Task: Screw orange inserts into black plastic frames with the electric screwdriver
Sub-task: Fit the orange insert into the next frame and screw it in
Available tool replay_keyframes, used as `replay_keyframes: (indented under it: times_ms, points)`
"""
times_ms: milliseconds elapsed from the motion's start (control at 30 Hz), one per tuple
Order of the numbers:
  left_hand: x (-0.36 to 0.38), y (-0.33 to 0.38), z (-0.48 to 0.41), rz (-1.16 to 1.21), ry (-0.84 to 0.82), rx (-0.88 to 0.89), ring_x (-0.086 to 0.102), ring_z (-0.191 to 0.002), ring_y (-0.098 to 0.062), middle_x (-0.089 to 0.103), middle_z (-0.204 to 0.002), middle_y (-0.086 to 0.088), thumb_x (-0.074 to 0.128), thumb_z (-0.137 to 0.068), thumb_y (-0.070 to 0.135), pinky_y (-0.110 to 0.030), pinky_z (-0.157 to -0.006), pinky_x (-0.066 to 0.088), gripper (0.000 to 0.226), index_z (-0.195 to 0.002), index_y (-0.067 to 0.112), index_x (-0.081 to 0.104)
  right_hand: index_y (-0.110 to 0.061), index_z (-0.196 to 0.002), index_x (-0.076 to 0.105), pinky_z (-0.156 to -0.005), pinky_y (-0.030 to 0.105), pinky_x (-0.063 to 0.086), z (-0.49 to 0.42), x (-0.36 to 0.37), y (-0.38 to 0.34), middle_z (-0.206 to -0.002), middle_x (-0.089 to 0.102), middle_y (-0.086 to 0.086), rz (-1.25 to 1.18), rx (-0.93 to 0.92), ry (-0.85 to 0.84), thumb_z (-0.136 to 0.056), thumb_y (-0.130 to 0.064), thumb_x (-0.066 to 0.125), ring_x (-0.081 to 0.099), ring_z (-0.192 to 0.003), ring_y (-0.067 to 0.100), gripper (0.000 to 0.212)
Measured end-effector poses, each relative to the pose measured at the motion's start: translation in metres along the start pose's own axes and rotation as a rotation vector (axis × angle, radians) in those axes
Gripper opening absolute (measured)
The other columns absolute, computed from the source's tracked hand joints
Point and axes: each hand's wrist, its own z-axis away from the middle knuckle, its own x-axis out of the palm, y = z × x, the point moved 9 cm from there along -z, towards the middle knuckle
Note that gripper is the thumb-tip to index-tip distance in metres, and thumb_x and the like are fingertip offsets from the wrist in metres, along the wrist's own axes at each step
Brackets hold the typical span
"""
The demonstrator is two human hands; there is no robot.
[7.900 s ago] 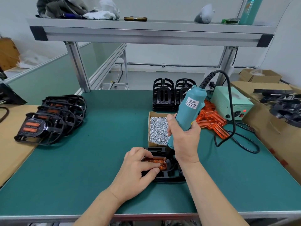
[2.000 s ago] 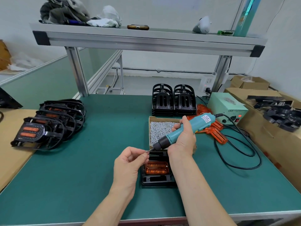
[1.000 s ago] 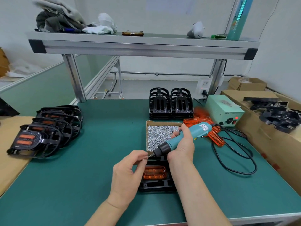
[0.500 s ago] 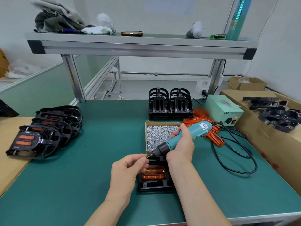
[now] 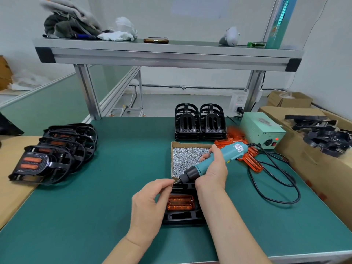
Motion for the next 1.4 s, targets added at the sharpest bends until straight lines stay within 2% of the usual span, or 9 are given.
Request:
replay_keyframes:
  times_ms: [67,133,200,400,600,867,1067,1300,1400]
  points:
    - [-0.003,0.013,0.002,-0.135,0.033,0.192,0.067,-0.086,-0.003,0.073,-0.092,0.014,0.068,-0.087,0.007,-0.016,-0.083,0.050,0.016,-0.095,0.016,0.078,-0.014,-0.093,0.062,-0.050,0.021,0.048,0.000,0.001,0.001,-0.061,0.060,-0.004,-0.003,0.007,-0.003,-0.086,-0.021,0.076,0.056,-0.048,0.006,0.017]
    - [-0.001,0.023,0.006,-0.243,0.030,0.366,0.065,-0.084,-0.011,0.072,-0.092,0.004,0.062,-0.090,0.006,-0.019,-0.082,0.050,0.017,-0.096,0.008,0.077,-0.014,-0.092,0.061,-0.051,0.021,0.048,0.000,0.001,0.000,-0.060,0.060,-0.004,-0.004,0.007,-0.008,-0.087,-0.020,0.075,0.056,-0.048,0.006,0.016]
    - [0.001,0.027,0.008,-0.301,0.023,0.445,0.066,-0.083,-0.016,0.072,-0.093,0.000,0.056,-0.092,0.006,-0.024,-0.081,0.052,0.021,-0.097,0.005,0.077,-0.014,-0.092,0.062,-0.052,0.021,0.049,0.001,0.001,-0.001,-0.060,0.061,-0.004,0.011,-0.002,-0.010,-0.087,-0.021,0.075,0.057,-0.048,0.006,0.016]
    - [0.005,0.024,0.006,-0.347,-0.004,0.419,0.062,-0.072,-0.019,0.068,-0.083,0.001,0.066,-0.086,0.000,-0.031,-0.068,0.052,0.021,-0.103,0.008,0.076,-0.013,-0.102,0.062,-0.048,0.019,0.048,0.002,0.000,-0.001,-0.059,0.060,-0.005,0.017,-0.012,-0.027,-0.088,-0.022,0.074,0.056,-0.048,0.006,0.020]
    - [0.009,0.020,0.006,-0.390,-0.049,0.407,0.061,-0.067,-0.022,0.065,-0.078,0.000,0.065,-0.085,0.001,-0.036,-0.060,0.053,0.026,-0.108,0.011,0.072,-0.013,-0.111,0.062,-0.045,0.019,0.049,0.003,-0.001,0.001,-0.058,0.063,-0.004,0.032,-0.044,-0.015,-0.084,-0.024,0.078,0.059,-0.048,0.007,0.033]
    - [0.012,0.015,0.005,-0.379,-0.098,0.330,0.065,-0.070,-0.024,0.070,-0.082,-0.002,0.059,-0.089,0.009,-0.037,-0.062,0.056,0.022,-0.104,0.007,0.074,-0.011,-0.112,0.064,-0.049,0.020,0.049,0.003,-0.001,0.002,-0.058,0.063,-0.005,0.072,-0.098,-0.028,-0.084,-0.024,0.078,0.059,-0.051,0.007,0.034]
    - [0.012,0.011,0.005,-0.389,-0.103,0.286,0.064,-0.068,-0.022,0.069,-0.080,0.002,0.067,-0.081,0.005,-0.035,-0.060,0.055,0.020,-0.098,0.010,0.074,-0.014,-0.105,0.059,-0.057,0.024,0.049,0.006,0.005,0.000,-0.059,0.061,-0.004,0.114,-0.154,-0.063,-0.086,-0.024,0.076,0.058,-0.054,0.008,0.027]
    - [0.010,0.009,0.005,-0.370,-0.114,0.258,0.065,-0.073,-0.020,0.069,-0.084,0.004,0.058,-0.088,0.015,-0.035,-0.067,0.052,0.019,-0.100,0.013,0.072,-0.014,-0.103,0.060,-0.051,0.020,0.049,0.008,0.006,0.001,-0.058,0.061,-0.005,0.120,-0.148,-0.065,-0.087,-0.023,0.075,0.057,-0.051,0.007,0.025]
    - [0.011,0.009,0.005,-0.363,-0.122,0.254,0.065,-0.074,-0.020,0.070,-0.085,0.004,0.058,-0.088,0.014,-0.034,-0.069,0.051,0.019,-0.101,0.012,0.071,-0.015,-0.104,0.060,-0.054,0.022,0.049,0.009,0.006,0.001,-0.059,0.061,-0.005,0.130,-0.147,-0.063,-0.087,-0.023,0.075,0.058,-0.051,0.006,0.025]
